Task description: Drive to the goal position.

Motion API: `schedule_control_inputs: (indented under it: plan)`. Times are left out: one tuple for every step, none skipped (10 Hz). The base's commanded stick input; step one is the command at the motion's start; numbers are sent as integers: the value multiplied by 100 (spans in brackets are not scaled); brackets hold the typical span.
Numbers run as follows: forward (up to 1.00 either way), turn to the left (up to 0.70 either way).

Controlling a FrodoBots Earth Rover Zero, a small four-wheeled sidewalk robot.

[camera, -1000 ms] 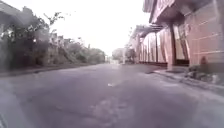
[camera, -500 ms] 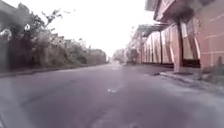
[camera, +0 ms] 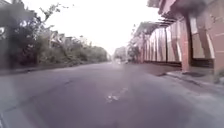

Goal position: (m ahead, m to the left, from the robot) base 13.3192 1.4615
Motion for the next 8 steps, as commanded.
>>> schedule_control_inputs:
  plan:
    - [100, -40]
    - [100, -40]
    - [91, -36]
    - [85, -15]
    - [85, 0]
    - [85, 0]
    - [85, 0]
    - [85, 0]
